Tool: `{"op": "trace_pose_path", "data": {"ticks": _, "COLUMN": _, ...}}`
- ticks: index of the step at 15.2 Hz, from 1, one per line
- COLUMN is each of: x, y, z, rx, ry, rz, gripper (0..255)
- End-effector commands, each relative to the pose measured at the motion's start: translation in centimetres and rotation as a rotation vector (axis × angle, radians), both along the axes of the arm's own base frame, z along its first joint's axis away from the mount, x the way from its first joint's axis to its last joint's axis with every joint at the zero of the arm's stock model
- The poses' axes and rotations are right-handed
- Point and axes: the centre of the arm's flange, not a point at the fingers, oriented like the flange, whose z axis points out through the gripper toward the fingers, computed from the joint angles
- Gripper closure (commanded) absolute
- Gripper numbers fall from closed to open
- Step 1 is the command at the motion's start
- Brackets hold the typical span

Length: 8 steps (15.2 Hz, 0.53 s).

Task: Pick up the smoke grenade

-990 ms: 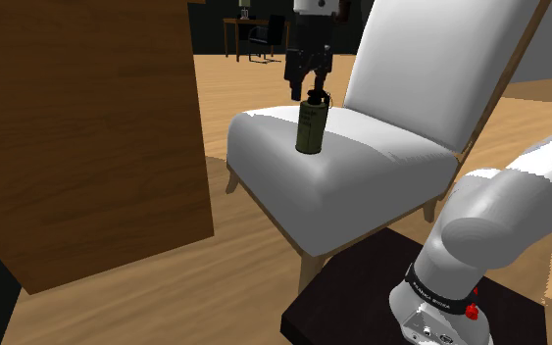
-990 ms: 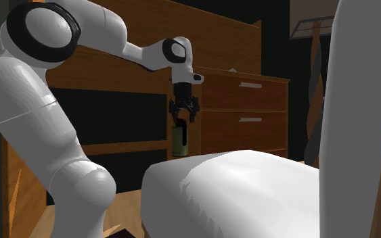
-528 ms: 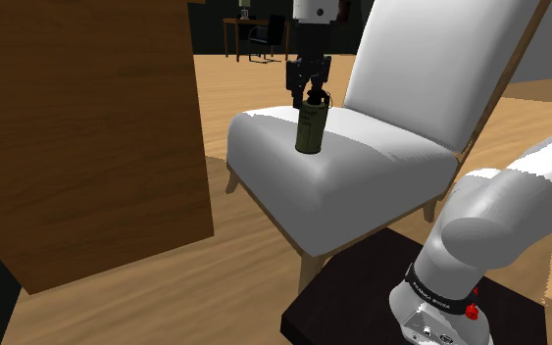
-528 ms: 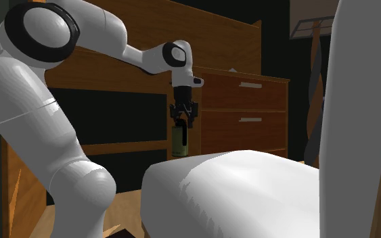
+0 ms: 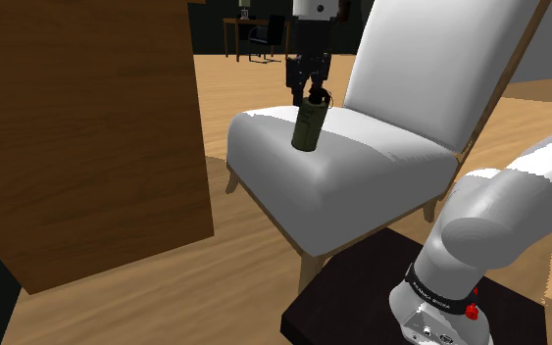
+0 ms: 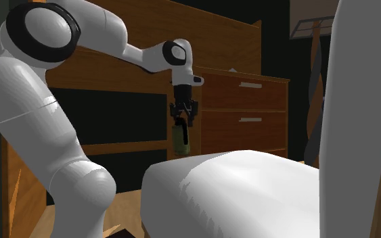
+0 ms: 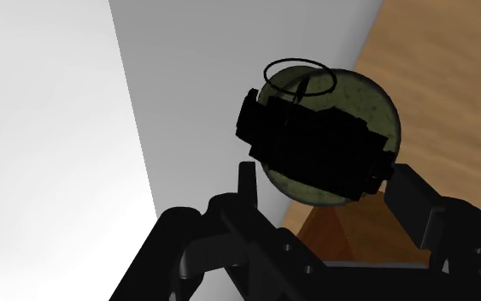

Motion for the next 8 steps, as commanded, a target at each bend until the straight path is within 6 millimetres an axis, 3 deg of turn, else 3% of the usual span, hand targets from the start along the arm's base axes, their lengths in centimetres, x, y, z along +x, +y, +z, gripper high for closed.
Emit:
{"op": "trace_pose_path", "data": {"ticks": 1, "x": 0.0, "y": 0.0, "z": 0.9, "rx": 0.0, "ry": 0.001, "rz": 0.0, "gripper": 255}}
{"op": "trace_pose_path", "data": {"ticks": 8, "x": 0.0, "y": 0.0, "z": 4.6, "rx": 0.0, "ry": 0.001, "rz": 0.0, "gripper": 255}}
